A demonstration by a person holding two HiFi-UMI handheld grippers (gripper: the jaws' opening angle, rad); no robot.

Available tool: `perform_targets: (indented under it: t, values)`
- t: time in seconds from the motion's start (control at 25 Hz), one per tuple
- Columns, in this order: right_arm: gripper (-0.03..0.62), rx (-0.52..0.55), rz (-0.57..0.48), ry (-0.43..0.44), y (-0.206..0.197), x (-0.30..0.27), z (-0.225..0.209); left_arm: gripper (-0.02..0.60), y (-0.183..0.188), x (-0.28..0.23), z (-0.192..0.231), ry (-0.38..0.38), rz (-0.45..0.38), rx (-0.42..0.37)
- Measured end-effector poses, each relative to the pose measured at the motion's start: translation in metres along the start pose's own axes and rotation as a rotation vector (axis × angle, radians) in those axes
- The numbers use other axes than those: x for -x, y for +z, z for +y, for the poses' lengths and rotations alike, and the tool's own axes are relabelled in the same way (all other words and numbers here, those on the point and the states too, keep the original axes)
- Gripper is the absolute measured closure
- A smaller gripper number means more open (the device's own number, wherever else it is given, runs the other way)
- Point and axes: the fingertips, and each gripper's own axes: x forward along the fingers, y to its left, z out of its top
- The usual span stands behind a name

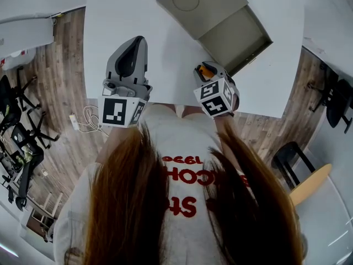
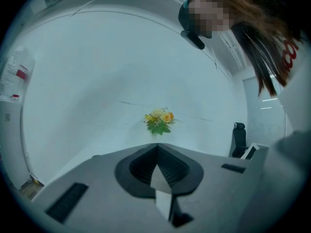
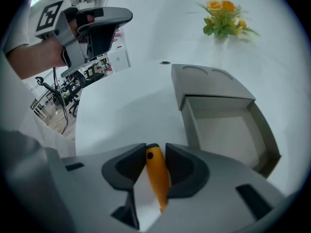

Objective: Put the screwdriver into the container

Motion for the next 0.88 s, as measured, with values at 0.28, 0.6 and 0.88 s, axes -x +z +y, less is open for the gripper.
perform_targets:
  t: [0.28, 0.6, 0.88]
  values:
    - [0.476, -0.039, -0.16, 0.071, 0.027, 0.023, -0.002, 0.575, 0.013, -0.003, 0.002, 0.014, -0.033, -0.013]
    - [0.482, -0.057, -0.498, 0.034, 0.087, 0.086, -0.03, 0.575, 0.048, -0.009, 0.006, 0.032, -0.109, -0.059]
    - [0.485, -0.142, -0.811, 0.013, 0.137, 0.154, -0.062, 0.575, 0.083, -0.011, 0.009, 0.051, -0.188, -0.108]
